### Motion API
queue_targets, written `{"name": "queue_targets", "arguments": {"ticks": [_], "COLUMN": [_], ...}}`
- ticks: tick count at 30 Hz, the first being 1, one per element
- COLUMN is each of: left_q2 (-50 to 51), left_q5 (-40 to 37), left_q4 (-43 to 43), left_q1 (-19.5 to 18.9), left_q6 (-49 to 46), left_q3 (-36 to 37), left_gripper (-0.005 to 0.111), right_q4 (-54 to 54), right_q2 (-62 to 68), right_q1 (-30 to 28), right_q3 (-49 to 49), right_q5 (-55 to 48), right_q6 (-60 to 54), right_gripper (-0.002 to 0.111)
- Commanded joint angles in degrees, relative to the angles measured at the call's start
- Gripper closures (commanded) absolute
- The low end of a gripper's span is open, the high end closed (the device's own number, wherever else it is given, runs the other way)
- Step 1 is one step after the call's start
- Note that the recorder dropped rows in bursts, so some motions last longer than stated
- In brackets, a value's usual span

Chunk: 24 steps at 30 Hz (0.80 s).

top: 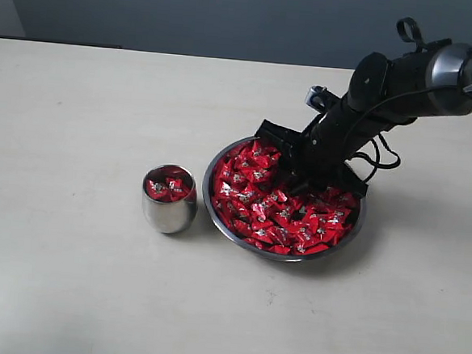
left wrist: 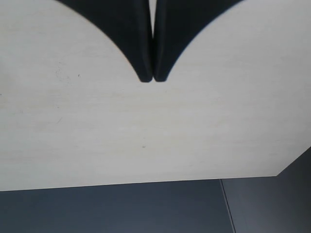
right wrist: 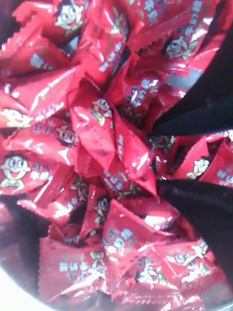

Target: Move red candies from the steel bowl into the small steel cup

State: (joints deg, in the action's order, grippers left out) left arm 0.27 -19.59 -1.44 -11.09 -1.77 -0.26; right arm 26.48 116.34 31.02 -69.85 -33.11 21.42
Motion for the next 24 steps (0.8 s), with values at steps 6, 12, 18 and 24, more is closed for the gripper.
{"name": "queue_targets", "arguments": {"ticks": [6, 12, 18, 24], "left_q2": [-0.27, -0.27, -0.27, -0.27], "left_q5": [0.45, 0.45, 0.45, 0.45], "left_q4": [-0.11, -0.11, -0.11, -0.11], "left_q1": [0.38, 0.38, 0.38, 0.38], "left_q6": [0.08, 0.08, 0.08, 0.08], "left_q3": [0.26, 0.26, 0.26, 0.26], "left_gripper": [0.106, 0.106, 0.106, 0.106], "right_q4": [-0.64, 1.37, 4.58, 4.98], "right_q2": [-2.91, -2.79, -2.61, -2.49], "right_q1": [-3.03, -3.62, -3.62, -3.62], "right_q3": [-0.16, -0.16, -0.16, -0.16], "right_q5": [0.24, -0.46, 2.53, 2.53], "right_q6": [1.24, 1.79, 2.71, 2.59], "right_gripper": [0.077, 0.077, 0.077, 0.077]}}
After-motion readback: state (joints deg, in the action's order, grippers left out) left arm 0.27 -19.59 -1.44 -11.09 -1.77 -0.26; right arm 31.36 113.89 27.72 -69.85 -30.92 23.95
